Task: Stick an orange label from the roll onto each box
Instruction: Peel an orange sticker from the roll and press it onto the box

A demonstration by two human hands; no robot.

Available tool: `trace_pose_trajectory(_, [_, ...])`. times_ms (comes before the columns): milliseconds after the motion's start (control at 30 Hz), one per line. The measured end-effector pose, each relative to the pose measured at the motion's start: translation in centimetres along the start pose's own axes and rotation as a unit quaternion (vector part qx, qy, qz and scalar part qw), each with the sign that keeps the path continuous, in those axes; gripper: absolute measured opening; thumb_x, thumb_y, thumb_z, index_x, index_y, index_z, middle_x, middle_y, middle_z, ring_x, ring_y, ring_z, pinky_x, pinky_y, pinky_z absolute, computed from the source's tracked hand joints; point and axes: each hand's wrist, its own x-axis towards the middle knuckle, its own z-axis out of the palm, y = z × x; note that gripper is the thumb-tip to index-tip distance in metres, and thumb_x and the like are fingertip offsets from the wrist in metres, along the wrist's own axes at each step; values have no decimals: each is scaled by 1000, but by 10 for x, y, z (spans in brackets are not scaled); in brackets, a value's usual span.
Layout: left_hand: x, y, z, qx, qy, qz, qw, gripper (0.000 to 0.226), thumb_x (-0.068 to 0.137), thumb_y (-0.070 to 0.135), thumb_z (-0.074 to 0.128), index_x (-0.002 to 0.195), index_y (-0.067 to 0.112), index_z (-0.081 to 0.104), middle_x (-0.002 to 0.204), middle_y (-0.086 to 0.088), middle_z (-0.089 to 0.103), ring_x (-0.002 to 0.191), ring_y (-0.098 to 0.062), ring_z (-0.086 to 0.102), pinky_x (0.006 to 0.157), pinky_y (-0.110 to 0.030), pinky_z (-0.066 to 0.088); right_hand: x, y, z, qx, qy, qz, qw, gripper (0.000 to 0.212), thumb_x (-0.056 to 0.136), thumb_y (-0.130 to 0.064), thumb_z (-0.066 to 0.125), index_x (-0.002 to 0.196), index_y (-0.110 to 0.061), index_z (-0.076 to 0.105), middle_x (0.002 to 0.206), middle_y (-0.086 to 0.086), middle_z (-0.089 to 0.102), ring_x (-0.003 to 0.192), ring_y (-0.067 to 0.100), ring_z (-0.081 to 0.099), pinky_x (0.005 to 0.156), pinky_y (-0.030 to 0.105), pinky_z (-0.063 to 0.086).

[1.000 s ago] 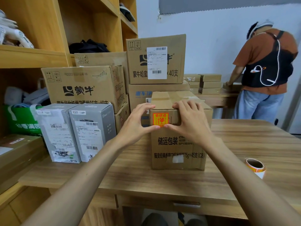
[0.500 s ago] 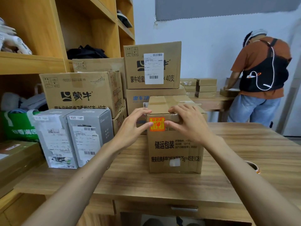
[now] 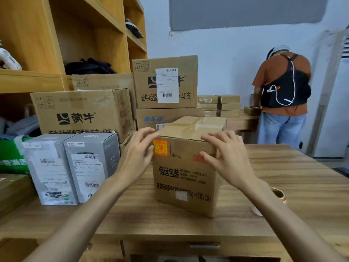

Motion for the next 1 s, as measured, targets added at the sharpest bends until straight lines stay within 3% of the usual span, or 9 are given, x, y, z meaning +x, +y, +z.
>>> trace_pose_trajectory(67, [-9,19,1,-2,25,23,999,46,93,7,65,137,17,58,135,1,51,123,-15,50,99,-41,52,-3,-16,4,-12,22,13,1000,45,84,-45,70,125,-28,65,120,-2,63,105,21,46,88,36,33])
trace_pose_trajectory(200, [-22,57,6,-41,-19,15,999,69,91,54,62,153,32,38,151,12,38,129,-10,49,95,-31,53,-2,-42,7,7,44,20,999,36,87,-52,63,115,-30,70,112,-6,66,100,18,46,85,37,36])
trace_pose_trajectory(333, [-22,68,10,-27,-34,-34,998,79,77,82,56,144,44,39,154,14,30,129,-12,50,84,-36,54,6,-44,-10,153,-9,21,988,37,96,-54,51,118,-32,69,116,-18,66,107,6,44,97,34,36])
trace_pose_trajectory(433, [-19,64,9,4,-28,-46,999,77,76,79,61,137,37,44,147,9,35,123,-16,53,83,-38,55,10,-21,-21,195,-18,41,980,41,92,-56,54,124,-33,66,130,-15,60,123,3,44,109,38,33])
trace_pose_trajectory(667, [-10,39,-5,-23,-64,-47,997,65,81,63,63,137,34,48,145,14,39,122,-7,49,98,-42,47,12,60,-30,92,-43,159,982,67,82,-63,63,142,-36,49,159,6,30,146,26,25,116,55,25])
trace_pose_trajectory(833, [0,32,-1,-35,-98,-46,994,63,81,60,62,137,33,48,146,14,40,121,-11,52,96,-50,53,9,112,-21,133,-82,252,955,80,77,-80,55,144,-39,38,153,0,41,141,23,36,111,54,34])
trace_pose_trajectory(933, [6,30,14,-71,-111,-50,990,65,81,63,60,138,36,46,148,15,39,121,-14,56,94,-52,54,7,127,-16,224,-78,299,924,74,82,-75,54,143,-36,39,147,-1,49,134,20,45,108,46,39])
trace_pose_trajectory(1000, [14,33,28,-87,-120,-50,988,68,81,66,57,141,36,45,150,15,38,123,-14,55,96,-53,53,8,134,-15,219,-75,295,927,75,81,-74,56,143,-36,37,145,1,50,130,23,49,106,50,42])
